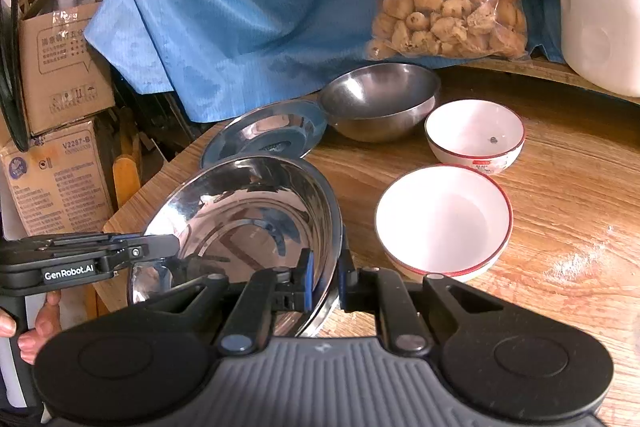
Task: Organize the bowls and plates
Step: 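Lift the held steel plate with both grippers and lower it onto another steel plate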
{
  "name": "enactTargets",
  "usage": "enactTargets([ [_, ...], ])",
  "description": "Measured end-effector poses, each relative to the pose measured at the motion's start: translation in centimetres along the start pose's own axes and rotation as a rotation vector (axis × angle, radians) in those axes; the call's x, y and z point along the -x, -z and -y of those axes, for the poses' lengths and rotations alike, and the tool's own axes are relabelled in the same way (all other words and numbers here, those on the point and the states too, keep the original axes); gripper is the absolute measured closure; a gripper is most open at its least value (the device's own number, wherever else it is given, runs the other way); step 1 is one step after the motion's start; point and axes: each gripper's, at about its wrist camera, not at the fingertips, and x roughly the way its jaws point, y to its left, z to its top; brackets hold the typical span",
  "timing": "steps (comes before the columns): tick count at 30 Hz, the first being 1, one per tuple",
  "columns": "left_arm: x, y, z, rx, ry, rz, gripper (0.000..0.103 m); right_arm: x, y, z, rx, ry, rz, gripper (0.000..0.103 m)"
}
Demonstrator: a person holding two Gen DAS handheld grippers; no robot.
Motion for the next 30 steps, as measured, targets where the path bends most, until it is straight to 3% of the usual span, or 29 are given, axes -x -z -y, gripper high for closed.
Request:
enactTargets([
  [7, 0.1, 0.1, 0.4, -0.034, -0.04, 0.01, 0.087, -0.1, -0.1, -0.5, 0.025, 0.003, -0.001, 0.089],
  [30, -0.2, 0.1, 0.5, -0.069, -0.066, 0.008, 0.08, -0.6, 0.2, -2.5, 0.169, 0.087, 0.006, 0.083],
])
